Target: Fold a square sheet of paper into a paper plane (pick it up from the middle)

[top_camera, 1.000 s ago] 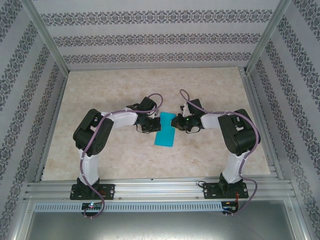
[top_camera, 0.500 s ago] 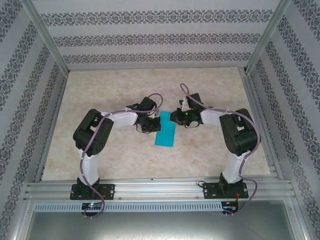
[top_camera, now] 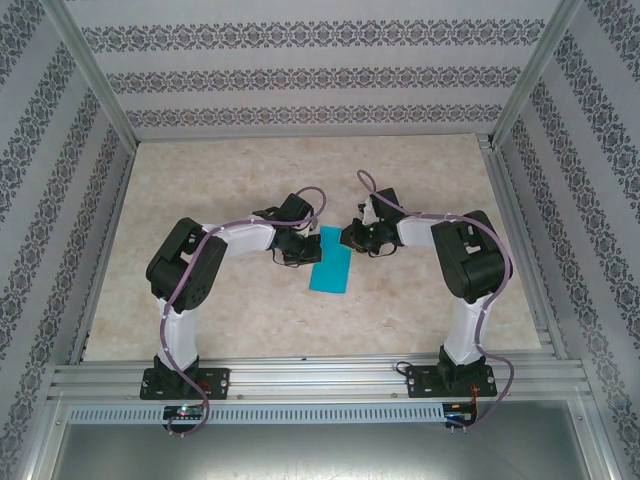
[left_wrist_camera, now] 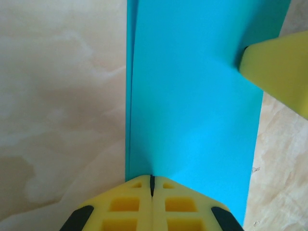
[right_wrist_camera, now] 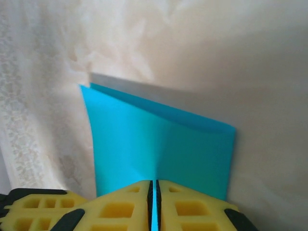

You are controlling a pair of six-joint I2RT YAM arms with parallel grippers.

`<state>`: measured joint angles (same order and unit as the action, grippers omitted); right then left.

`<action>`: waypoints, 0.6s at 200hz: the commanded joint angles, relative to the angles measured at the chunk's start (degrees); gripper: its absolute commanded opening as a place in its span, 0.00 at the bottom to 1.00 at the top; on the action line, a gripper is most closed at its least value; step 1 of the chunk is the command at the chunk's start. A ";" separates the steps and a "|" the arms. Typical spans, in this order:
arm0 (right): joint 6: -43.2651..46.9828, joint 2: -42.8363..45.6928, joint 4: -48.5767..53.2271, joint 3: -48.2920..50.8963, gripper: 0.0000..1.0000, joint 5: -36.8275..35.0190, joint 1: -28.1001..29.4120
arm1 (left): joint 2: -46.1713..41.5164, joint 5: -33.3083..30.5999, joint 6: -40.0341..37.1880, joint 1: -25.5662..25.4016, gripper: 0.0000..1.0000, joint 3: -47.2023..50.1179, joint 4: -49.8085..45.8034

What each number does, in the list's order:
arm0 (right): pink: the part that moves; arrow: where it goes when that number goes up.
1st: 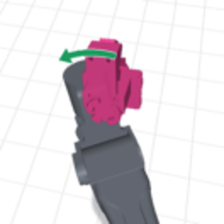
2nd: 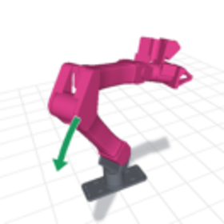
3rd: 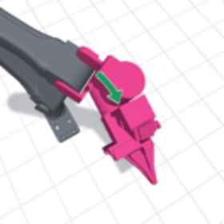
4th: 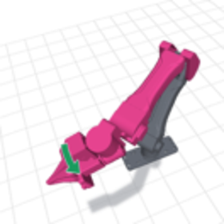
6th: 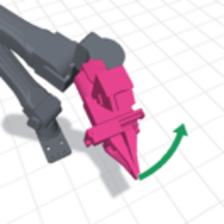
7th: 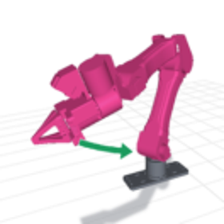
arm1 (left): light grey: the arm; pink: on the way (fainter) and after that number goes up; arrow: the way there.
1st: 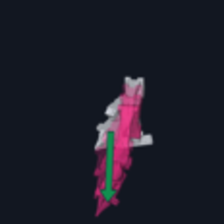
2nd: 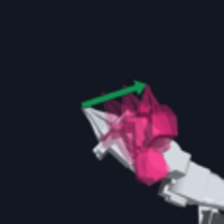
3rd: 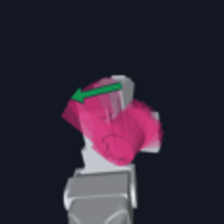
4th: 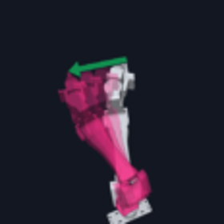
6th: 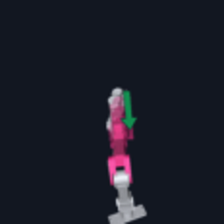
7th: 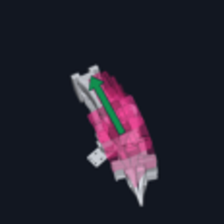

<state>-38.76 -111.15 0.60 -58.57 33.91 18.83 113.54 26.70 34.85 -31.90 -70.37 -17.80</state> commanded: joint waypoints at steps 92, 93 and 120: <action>0.98 2.64 5.24 -6.33 0.16 3.18 -2.30 | 3.19 -3.49 -1.23 -0.97 0.00 1.74 -6.76; 0.98 2.54 5.22 -6.40 0.16 3.18 -2.30 | 3.19 -3.45 -1.21 -0.97 0.00 1.73 -6.78; 0.14 -0.02 3.89 -6.44 0.16 2.83 -2.27 | 3.10 -3.50 -0.93 -0.92 0.00 1.68 -6.63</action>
<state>-38.79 -109.43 4.45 -64.40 35.68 16.97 113.56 26.70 34.85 -31.90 -70.37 -17.80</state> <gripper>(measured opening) 0.156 0.063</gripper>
